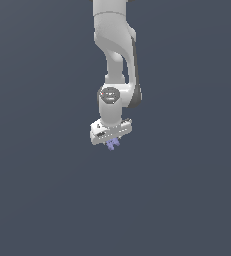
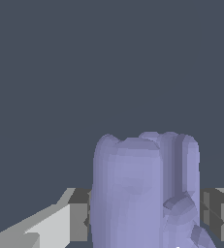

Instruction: Pick up the object and move it to a goal position.

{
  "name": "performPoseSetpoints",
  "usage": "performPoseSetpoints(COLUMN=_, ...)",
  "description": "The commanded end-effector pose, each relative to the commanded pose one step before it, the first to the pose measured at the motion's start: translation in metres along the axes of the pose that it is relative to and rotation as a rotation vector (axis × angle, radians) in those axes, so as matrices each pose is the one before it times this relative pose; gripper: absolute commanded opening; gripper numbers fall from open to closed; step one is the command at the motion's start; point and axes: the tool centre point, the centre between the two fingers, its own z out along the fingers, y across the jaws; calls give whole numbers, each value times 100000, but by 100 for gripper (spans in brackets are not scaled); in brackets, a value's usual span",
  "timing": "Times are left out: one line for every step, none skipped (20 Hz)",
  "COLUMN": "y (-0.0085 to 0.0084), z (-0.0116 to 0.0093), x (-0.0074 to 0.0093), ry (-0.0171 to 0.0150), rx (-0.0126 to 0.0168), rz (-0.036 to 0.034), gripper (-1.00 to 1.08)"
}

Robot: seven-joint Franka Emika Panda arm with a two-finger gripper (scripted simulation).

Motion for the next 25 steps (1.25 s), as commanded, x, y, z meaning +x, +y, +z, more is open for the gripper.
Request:
performPoseSetpoints(y=1005, z=-773, x=-1336, ry=46, rx=-49, rz=122, gripper=-100)
performPoseSetpoints(y=465, z=-369, x=-646, ry=0, rx=0, rz=0, gripper=-100)
performPoseSetpoints(y=500, z=-397, x=-692, ry=0, rx=0, rz=0, gripper=-100)
performPoseSetpoints(y=534, z=-424, x=-734, ry=0, rx=0, rz=0, gripper=-100)
performPoseSetpoints(y=567, z=-449, x=-773, ry=0, rx=0, rz=0, gripper=-100)
performPoseSetpoints(y=587, z=-463, x=-793, ry=0, rx=0, rz=0, gripper=-100)
performPoseSetpoints(y=571, z=-450, x=-766, ry=0, rx=0, rz=0, gripper=-100)
performPoseSetpoints(y=547, z=-432, x=-732, ry=0, rx=0, rz=0, gripper=-100)
performPoseSetpoints(y=542, z=-393, x=-704, ry=-5, rx=57, rz=39, gripper=-100)
performPoseSetpoints(y=499, z=-393, x=-655, ry=0, rx=0, rz=0, gripper=-100)
performPoseSetpoints(y=479, z=-374, x=-615, ry=0, rx=0, rz=0, gripper=-100)
performPoseSetpoints(y=452, z=-349, x=-568, ry=0, rx=0, rz=0, gripper=-100)
performPoseSetpoints(y=417, z=-321, x=-517, ry=0, rx=0, rz=0, gripper=-100)
performPoseSetpoints(y=378, z=-291, x=-466, ry=0, rx=0, rz=0, gripper=-100)
performPoseSetpoints(y=338, z=-260, x=-416, ry=0, rx=0, rz=0, gripper=-100)
performPoseSetpoints(y=299, z=-230, x=-366, ry=0, rx=0, rz=0, gripper=-100)
performPoseSetpoints(y=269, z=-188, x=-319, ry=21, rx=66, rz=2, gripper=-100)
performPoseSetpoints(y=224, z=-170, x=-267, ry=0, rx=0, rz=0, gripper=-100)
performPoseSetpoints(y=188, z=-141, x=-216, ry=0, rx=0, rz=0, gripper=-100)
performPoseSetpoints(y=153, z=-111, x=-166, ry=0, rx=0, rz=0, gripper=-100)
performPoseSetpoints(y=118, z=-82, x=-116, ry=0, rx=0, rz=0, gripper=-100)
performPoseSetpoints(y=84, z=-52, x=-65, ry=0, rx=0, rz=0, gripper=-100)
performPoseSetpoints(y=40, z=-24, x=-7, ry=-42, rx=-54, rz=-9, gripper=-100)
performPoseSetpoints(y=16, z=6, x=33, ry=0, rx=0, rz=0, gripper=-100)
performPoseSetpoints(y=-2, z=10, x=25, ry=0, rx=0, rz=0, gripper=-100)
